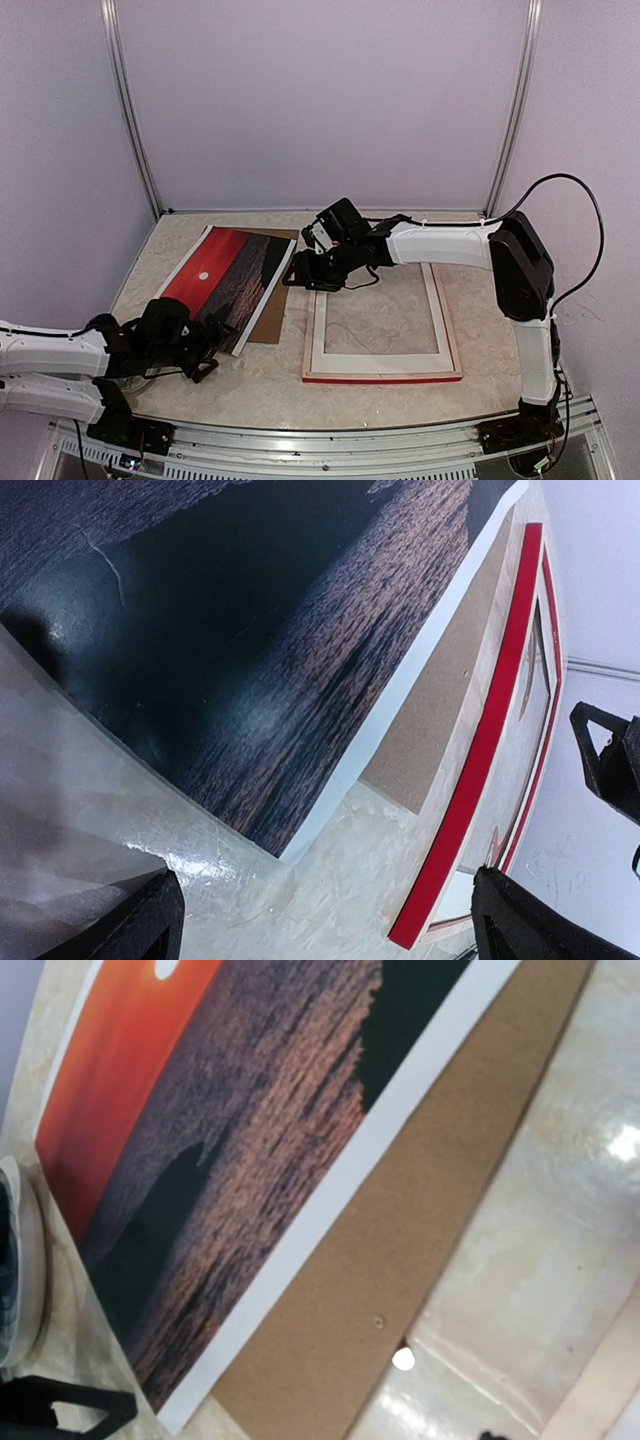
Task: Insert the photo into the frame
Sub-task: Pick up the photo from the backboard.
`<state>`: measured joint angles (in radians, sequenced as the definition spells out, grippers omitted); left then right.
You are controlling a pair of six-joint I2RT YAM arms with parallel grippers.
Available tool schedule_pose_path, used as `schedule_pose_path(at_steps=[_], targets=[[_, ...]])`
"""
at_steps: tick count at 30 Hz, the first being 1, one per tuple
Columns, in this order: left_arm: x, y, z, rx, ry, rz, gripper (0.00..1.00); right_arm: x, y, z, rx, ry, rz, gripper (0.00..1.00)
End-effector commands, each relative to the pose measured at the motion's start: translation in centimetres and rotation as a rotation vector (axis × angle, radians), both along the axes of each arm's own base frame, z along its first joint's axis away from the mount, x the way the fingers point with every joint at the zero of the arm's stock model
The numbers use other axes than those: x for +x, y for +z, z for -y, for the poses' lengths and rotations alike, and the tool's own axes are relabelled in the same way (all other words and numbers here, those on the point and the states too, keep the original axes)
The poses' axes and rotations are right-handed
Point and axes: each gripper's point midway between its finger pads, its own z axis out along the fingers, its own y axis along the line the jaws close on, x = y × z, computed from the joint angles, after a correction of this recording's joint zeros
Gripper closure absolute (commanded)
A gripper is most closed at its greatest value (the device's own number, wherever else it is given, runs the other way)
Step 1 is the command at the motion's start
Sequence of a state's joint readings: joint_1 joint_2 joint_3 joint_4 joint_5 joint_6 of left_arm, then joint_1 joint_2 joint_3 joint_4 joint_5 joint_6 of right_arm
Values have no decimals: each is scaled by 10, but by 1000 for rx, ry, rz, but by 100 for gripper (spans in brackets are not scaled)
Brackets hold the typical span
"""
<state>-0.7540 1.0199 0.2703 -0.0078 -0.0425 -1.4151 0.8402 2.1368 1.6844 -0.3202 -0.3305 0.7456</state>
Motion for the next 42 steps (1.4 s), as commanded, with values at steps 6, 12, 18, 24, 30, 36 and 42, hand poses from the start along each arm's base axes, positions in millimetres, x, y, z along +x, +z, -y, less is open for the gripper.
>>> schedule_pose_path(at_steps=[6, 12, 18, 24, 30, 36, 42], targets=[[4, -15, -11, -89, 143, 4, 3, 3, 25, 9, 33, -24, 51, 34], [5, -20, -12, -110, 163, 11, 7, 2, 29, 13, 35, -33, 62, 34], [5, -26, -20, -139, 213, 26, 13, 2, 33, 14, 46, -36, 71, 34], [10, -25, -22, -138, 235, 51, 17, 2, 32, 15, 46, -36, 70, 34], [15, -27, -24, -145, 253, 57, 26, 2, 31, 17, 44, -38, 70, 34], [19, -28, -22, -173, 253, 65, 36, 3, 33, 21, 44, -45, 75, 34], [18, -31, -20, -219, 244, 74, 46, 3, 30, 24, 37, -48, 75, 34]])
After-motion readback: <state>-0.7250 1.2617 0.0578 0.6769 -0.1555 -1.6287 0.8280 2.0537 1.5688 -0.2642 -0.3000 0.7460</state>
